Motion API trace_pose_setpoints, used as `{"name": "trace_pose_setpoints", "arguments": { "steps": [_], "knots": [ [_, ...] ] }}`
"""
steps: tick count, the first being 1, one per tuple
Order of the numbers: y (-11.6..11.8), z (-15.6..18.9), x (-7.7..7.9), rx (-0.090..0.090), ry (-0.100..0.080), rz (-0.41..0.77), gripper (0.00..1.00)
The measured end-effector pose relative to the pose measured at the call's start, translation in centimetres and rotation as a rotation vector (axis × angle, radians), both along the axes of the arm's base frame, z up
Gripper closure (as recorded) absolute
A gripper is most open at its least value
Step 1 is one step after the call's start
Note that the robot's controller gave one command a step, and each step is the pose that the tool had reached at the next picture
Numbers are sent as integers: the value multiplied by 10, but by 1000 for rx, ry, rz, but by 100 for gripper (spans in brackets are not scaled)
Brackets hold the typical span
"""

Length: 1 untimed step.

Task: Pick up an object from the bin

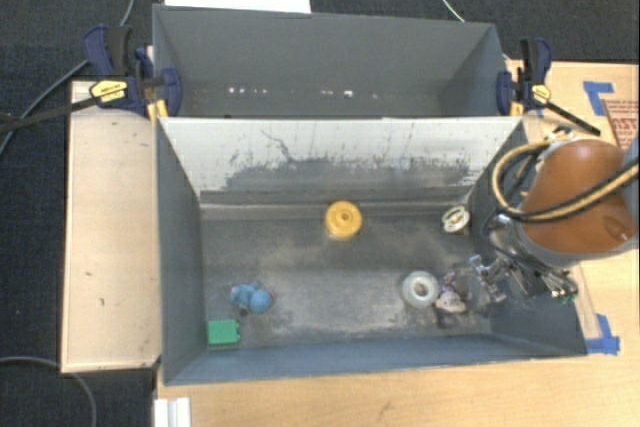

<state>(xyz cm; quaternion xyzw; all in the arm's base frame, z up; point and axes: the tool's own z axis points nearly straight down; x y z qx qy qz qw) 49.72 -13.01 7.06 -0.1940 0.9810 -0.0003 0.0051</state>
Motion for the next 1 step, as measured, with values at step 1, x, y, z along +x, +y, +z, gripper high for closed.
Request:
{"name": "trace_pose_setpoints", "arguments": {
  "steps": [1],
  "knots": [
    [0,0,0,0,0,2,0]
  ]
}}
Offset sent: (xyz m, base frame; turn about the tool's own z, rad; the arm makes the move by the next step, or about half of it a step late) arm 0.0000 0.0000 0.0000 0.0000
